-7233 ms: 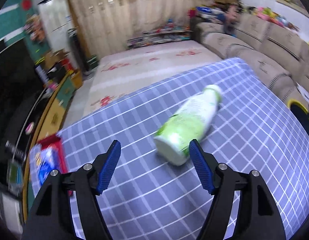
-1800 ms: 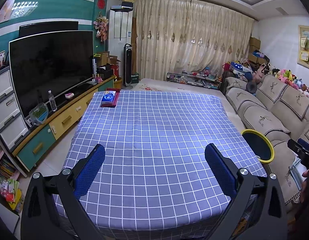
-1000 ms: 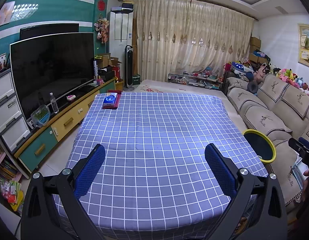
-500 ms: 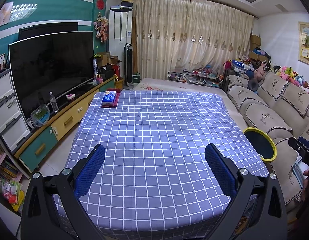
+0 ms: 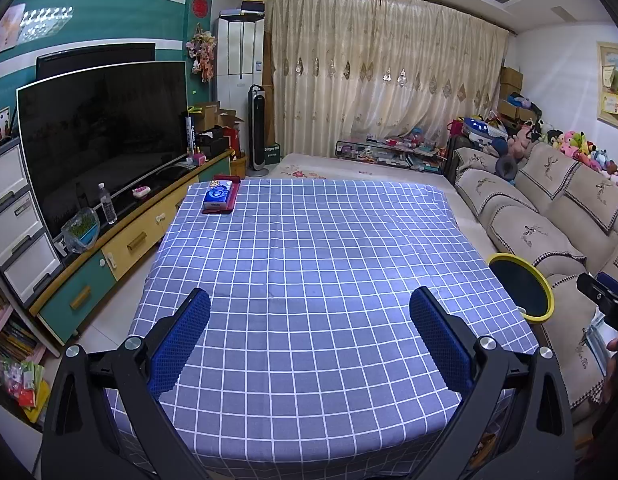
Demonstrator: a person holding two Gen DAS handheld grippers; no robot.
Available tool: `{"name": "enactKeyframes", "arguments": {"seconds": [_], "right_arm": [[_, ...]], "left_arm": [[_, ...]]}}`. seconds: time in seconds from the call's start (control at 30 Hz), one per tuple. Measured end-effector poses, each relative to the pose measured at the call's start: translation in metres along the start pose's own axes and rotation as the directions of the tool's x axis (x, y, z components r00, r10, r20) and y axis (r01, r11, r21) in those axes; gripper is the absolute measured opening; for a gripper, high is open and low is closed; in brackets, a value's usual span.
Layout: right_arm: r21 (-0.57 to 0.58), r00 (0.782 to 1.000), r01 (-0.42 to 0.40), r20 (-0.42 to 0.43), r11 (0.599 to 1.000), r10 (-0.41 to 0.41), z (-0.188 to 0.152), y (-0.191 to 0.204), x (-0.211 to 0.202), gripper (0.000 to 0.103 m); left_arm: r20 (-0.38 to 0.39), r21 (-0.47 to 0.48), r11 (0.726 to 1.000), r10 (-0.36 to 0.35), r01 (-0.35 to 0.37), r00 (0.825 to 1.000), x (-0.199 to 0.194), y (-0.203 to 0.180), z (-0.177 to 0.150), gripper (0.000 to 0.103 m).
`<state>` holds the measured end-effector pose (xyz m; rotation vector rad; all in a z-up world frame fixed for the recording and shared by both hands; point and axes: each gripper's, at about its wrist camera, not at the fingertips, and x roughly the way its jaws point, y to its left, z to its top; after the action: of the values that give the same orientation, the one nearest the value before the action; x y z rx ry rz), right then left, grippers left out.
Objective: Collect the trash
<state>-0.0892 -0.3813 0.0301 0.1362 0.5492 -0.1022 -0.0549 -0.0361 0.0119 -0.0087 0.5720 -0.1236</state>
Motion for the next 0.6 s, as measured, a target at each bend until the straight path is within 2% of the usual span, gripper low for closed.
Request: {"name": "enactKeyframes", "arguments": {"seconds": [0.33, 0.6], "right_arm": [[0.001, 1.0, -0.002, -0.003, 1.0, 0.002, -0.002, 0.0, 0.003, 0.096], [0.005, 1.0, -0.005, -0.012, 1.0, 0.006, -0.005, -0.001, 0.006, 0.096]], "left_arm": [[-0.006, 0.004, 1.0, 0.002, -0.002, 1.0, 0.003, -0.001, -0.001, 0.098], [-0.031, -0.003, 1.0, -0.023, 0.023, 0.999, 0.011, -0.004, -0.002, 0.098]]}}
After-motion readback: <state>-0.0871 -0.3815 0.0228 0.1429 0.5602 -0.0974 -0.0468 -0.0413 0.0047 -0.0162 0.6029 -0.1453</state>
